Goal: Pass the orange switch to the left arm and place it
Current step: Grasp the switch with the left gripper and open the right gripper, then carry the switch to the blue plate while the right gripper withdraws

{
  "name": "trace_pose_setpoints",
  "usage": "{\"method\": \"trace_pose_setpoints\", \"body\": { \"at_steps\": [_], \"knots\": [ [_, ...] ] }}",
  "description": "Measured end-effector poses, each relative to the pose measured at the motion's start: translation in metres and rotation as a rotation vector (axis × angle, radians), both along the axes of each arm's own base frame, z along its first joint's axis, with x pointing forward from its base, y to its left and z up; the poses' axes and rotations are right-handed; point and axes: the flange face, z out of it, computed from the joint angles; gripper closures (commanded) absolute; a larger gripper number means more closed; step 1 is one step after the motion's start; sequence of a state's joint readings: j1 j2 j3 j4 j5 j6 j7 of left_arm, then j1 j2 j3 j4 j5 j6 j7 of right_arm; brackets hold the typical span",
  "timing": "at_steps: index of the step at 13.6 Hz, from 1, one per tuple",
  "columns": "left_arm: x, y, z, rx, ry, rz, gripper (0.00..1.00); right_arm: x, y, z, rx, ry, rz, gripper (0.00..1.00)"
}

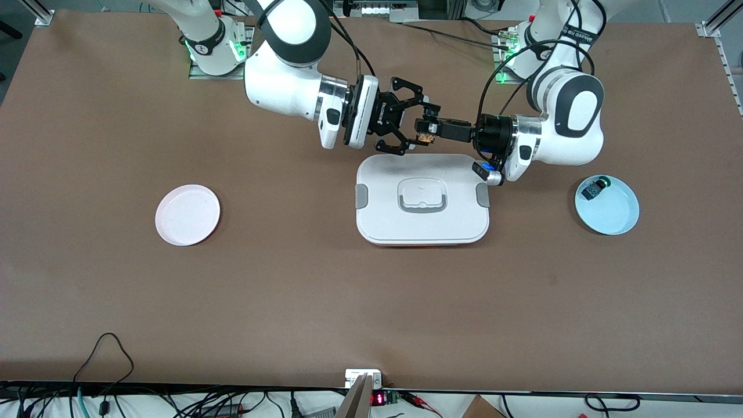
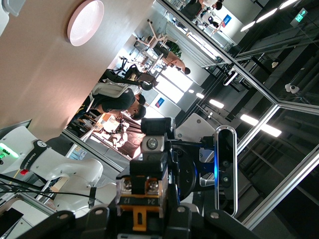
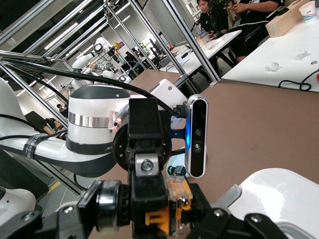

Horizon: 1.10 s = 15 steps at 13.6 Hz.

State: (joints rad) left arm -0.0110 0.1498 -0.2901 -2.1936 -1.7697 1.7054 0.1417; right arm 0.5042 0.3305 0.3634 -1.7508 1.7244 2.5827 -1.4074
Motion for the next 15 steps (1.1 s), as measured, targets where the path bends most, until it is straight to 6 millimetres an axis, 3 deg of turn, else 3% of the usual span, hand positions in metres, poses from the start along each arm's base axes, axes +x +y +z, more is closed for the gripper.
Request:
{"method": "trace_pose_setpoints", "body": {
  "at_steps": [2,3,8,10,13,15],
  "knots": [
    [0.0,0.0,0.0,0.0,0.0,0.0,0.83,0.0,0.0,0.0,0.0,0.0,0.0,0.63],
    [0.0,0.0,0.0,0.0,0.0,0.0,0.83,0.0,0.0,0.0,0.0,0.0,0.0,0.01],
    [0.006,0.008,0.004,0.011,-0.018,0.004,0.83,0.007,-0.005,0.004,0.0,-0.009,-0.02,0.0],
    [0.014,0.018,0.012,0.079,-0.074,-0.041,0.83,0.021,-0.019,0.01,-0.004,-0.028,-0.05,0.0],
    [0.036,0.055,0.032,0.275,-0.212,-0.145,0.83,0.064,-0.074,0.017,-0.024,-0.066,-0.112,0.0],
    [0.046,0.074,0.042,0.42,-0.299,-0.229,0.83,0.086,-0.119,0.012,-0.054,-0.081,-0.109,0.0]
  ]
}}
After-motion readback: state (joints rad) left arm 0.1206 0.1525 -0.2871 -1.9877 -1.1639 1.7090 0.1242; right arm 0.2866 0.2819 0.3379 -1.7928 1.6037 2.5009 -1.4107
